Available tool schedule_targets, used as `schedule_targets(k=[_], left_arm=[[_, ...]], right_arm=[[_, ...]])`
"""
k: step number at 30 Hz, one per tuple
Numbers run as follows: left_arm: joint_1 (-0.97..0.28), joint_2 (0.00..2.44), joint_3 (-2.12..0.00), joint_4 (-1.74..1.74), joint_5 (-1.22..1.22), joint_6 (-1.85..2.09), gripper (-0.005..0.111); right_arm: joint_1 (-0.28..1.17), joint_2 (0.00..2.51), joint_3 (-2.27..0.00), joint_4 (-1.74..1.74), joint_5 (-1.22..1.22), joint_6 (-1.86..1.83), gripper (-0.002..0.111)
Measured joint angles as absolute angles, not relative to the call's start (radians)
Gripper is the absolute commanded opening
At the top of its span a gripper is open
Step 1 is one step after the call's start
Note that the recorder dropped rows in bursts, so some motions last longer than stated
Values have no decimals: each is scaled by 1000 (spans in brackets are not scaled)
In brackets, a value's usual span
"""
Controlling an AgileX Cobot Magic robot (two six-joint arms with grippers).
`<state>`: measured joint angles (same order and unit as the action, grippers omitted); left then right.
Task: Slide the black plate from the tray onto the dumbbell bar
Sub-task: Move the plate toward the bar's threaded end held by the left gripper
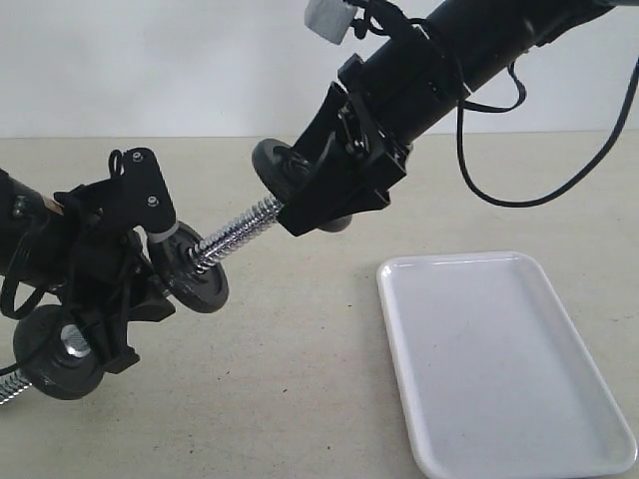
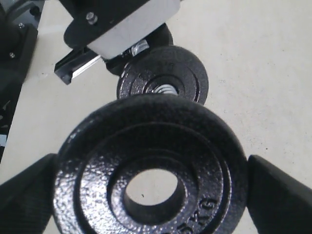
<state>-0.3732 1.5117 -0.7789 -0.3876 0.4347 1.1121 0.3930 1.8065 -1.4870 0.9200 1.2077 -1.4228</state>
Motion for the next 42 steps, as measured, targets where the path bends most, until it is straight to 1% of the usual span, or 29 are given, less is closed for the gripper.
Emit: schedule_targets(k=[7, 18, 24, 42], left_arm=[[-417, 1512, -779, -396, 428, 1136, 4], [-417, 1512, -779, -396, 425, 1136, 4], [-417, 1512, -779, -396, 425, 1136, 4], [-417, 1512, -778, -419, 417, 1134, 4]], right_arm=[[393, 1828, -1487, 979, 1191, -1464, 0], [393, 1832, -1487, 965, 1199, -1464, 0], [393, 1832, -1487, 847, 1207, -1430, 0], [389, 1867, -1487, 932, 1201, -1397, 0]])
